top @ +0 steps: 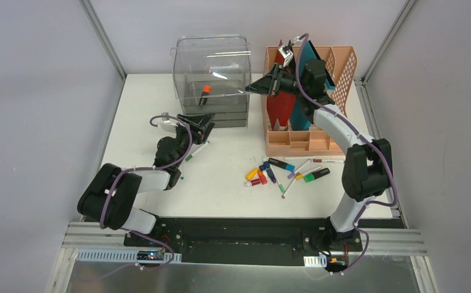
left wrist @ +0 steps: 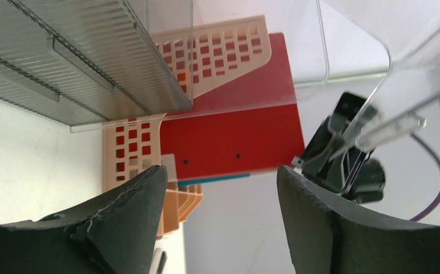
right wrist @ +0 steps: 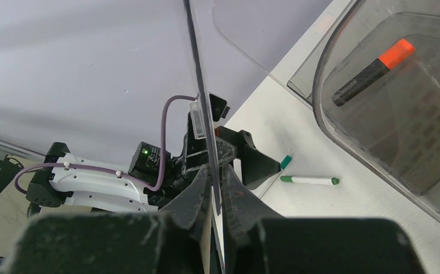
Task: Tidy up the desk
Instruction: Place the stationery in the storage box, then pick up the stationery from the center of the board.
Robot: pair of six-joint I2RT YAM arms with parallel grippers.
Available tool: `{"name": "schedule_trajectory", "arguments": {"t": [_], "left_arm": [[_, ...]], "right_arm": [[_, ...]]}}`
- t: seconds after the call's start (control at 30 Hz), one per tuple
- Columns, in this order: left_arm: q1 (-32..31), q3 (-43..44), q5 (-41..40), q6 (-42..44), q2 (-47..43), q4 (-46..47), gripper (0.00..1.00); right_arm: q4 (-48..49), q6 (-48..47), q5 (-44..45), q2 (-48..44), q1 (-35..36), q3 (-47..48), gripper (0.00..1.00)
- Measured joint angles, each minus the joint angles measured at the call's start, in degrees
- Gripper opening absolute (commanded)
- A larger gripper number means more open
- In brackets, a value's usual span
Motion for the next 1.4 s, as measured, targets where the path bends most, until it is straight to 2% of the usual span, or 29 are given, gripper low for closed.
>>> {"name": "schedule_trajectory", "arguments": {"t": [0.2, 0.43, 0.6, 0.73, 0.83, 1.03, 1.17, 1.27, 1.4], "left_arm": [[0.0, -3.6, 6.9, 14.0, -8.8, -2.6, 0.76], [0.0, -2.8, 17.6, 32.5, -23.2, -18.9, 0.78], [0.0, -2.7, 24.9, 41.0, -24.7, -26.3, 0.78], [0.0, -2.8, 28.2, 44.5, -24.7, -28.1, 0.79], [0.0, -3.5, 28.5, 46.8, -25.4, -27.9, 0.89], [0.0, -5.8, 25.0, 47.8, -33.2, -25.2, 0.97], [0.1, -5.8, 18.5, 44.5, -36.5, -23.3, 0.99], [2.4, -5.8, 13.3, 36.1, -36.3, -22.8, 0.99], [11.9, -7.0, 13.2, 21.9, -29.0, -14.0, 0.97]], "right_arm": [[0.0, 0.0, 0.0, -0.2, 0.0, -0.2, 0.01], [0.0, 0.0, 0.0, -0.2, 0.0, -0.2, 0.01], [0.0, 0.0, 0.0, -0.2, 0.0, -0.2, 0.01], [0.0, -0.2, 0.0, -0.2, 0.2, -0.2, 0.01], [0.0, -0.5, 0.0, -0.2, 0.2, -0.2, 0.01], [0.0, -0.6, 0.0, -0.2, 0.3, -0.2, 0.01], [0.0, -0.6, 0.0, -0.2, 0.3, -0.2, 0.01], [0.0, -0.6, 0.0, -0.2, 0.3, -0.2, 0.01], [0.0, -0.6, 0.0, -0.2, 0.3, -0.2, 0.01]]}}
